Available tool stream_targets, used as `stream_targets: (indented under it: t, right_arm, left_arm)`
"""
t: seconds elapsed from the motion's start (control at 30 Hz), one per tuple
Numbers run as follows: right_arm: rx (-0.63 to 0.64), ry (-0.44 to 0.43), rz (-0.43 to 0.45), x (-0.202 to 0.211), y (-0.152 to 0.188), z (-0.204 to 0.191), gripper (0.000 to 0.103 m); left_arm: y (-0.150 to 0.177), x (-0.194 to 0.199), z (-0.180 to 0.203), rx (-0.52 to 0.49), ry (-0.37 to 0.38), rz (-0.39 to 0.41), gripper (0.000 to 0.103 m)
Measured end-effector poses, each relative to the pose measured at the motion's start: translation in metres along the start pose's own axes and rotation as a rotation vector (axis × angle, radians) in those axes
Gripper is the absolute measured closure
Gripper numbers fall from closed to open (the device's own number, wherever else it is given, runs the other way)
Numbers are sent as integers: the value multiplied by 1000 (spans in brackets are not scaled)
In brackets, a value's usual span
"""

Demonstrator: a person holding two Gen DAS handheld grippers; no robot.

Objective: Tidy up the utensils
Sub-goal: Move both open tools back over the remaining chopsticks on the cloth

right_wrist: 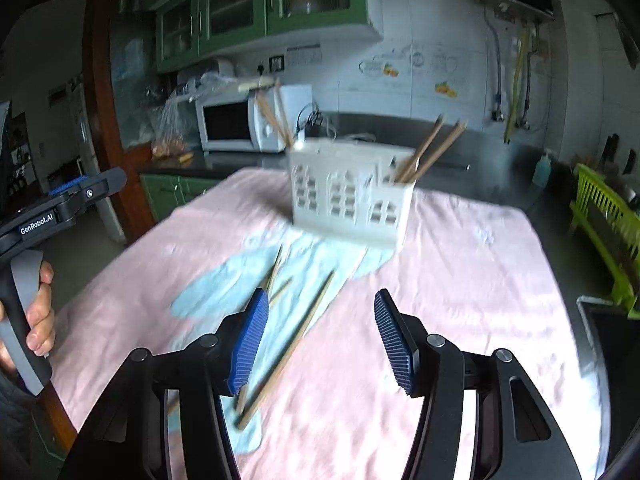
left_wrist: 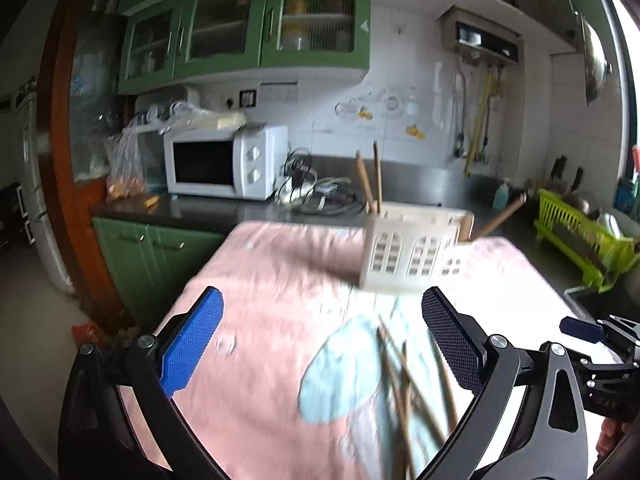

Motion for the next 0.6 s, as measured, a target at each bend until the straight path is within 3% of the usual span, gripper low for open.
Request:
stream_targets:
  t: [0.17,0.3,0.6]
  right_arm:
    - [31,8,-69,-12,40,-14,49]
    - [16,-10,-123,-21,64,-17,49]
    - [-58,1,-157,-23,77,3,49]
  left_arm:
    - [38,7,-7,-1,-36,-50,5]
    - [59,8,-4,-13,-15,-89,5]
    - [108,5,23,-73,72,-184,5]
Point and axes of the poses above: each gripper's, at about its wrist camera, not at the fingertips, and x roughly against the way its jaws point, z to its right, y to its underside, the point moved 5 cm from there along -x, roughly the way its jaws point, and after that the axes turned 9 degrees about -x, right-handed, at the moved point
